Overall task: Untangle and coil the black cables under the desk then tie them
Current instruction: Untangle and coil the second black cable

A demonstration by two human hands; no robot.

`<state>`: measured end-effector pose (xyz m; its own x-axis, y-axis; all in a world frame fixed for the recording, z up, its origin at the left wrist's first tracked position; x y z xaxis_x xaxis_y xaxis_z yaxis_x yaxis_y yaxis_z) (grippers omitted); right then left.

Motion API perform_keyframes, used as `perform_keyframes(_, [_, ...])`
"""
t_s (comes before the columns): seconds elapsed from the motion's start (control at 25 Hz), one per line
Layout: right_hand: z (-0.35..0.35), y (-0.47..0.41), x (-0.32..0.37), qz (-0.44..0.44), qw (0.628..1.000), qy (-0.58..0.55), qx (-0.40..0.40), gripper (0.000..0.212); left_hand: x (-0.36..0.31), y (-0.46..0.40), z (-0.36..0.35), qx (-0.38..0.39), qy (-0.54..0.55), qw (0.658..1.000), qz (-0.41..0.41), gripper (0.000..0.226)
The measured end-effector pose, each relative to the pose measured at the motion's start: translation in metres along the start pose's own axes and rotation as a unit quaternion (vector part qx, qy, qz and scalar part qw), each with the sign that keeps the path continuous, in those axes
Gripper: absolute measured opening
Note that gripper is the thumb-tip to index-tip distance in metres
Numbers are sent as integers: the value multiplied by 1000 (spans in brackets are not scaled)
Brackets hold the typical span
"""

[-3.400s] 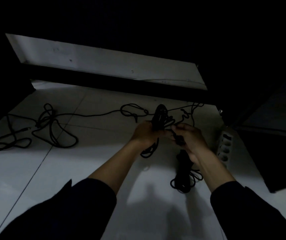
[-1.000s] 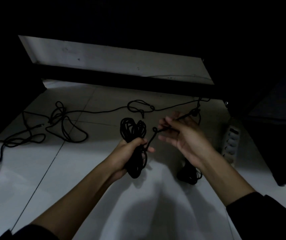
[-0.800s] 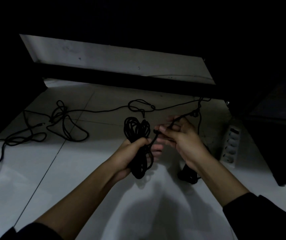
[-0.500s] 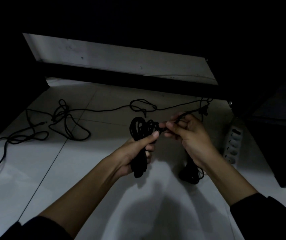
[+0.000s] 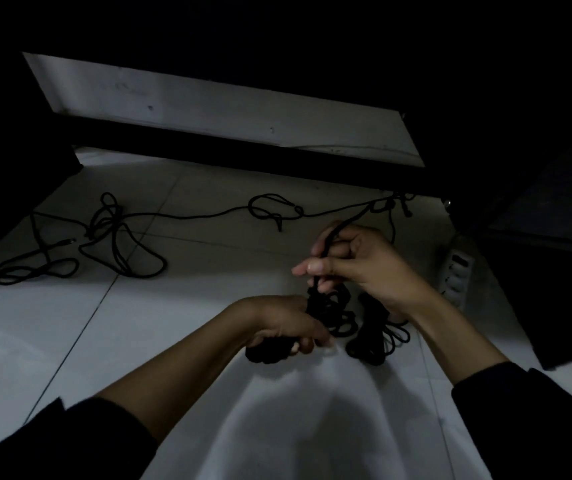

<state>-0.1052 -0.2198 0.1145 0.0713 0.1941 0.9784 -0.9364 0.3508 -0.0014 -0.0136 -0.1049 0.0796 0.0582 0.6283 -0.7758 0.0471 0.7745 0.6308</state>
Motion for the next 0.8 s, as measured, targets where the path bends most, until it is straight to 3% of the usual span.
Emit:
perform_keyframes(0.08, [3,-4,-2,-14,1000,20,13,14,-11,-1,-6,35,-119,991,-41,16])
perform_keyframes(0.16, [9,-9,-6,-32,999,20,11,16,-15,-1,-11,52,-157,980,-112,22])
perform_keyframes(0.28, [13,-10,-22,-63,995,-66,-31,12,-10,7,-8,34,-46,976,-212,25])
perform_keyframes(0.4, [9,-5,-45,-143,965,-158,-152,23,-8,12,-4,-7,105,955,-276,25])
perform_keyframes(0.56, [-9,-9,-56,-107,970,-138,-171,13,-14,0,2,-122,317,917,-209,22])
perform_keyframes(0.68, [-17,-8,-59,-88,963,-111,-231,14,-15,-13,8,-255,326,894,-171,20])
perform_keyframes(0.8, [-21,-2,-63,-48,969,-51,-239,8,-13,-21,18,-365,326,851,-192,24])
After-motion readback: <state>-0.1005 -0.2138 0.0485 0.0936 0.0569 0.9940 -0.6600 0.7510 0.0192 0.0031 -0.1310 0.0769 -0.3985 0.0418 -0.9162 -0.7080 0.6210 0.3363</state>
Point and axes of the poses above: each hand's wrist, its own y-axis away from the middle knuckle, its own z-axis out of the back of the hand, x = y × z, the point moved 1 cm from there along -y, towards the middle knuckle, and after that the axes turned 7 degrees about y, right-handed, at the moved point
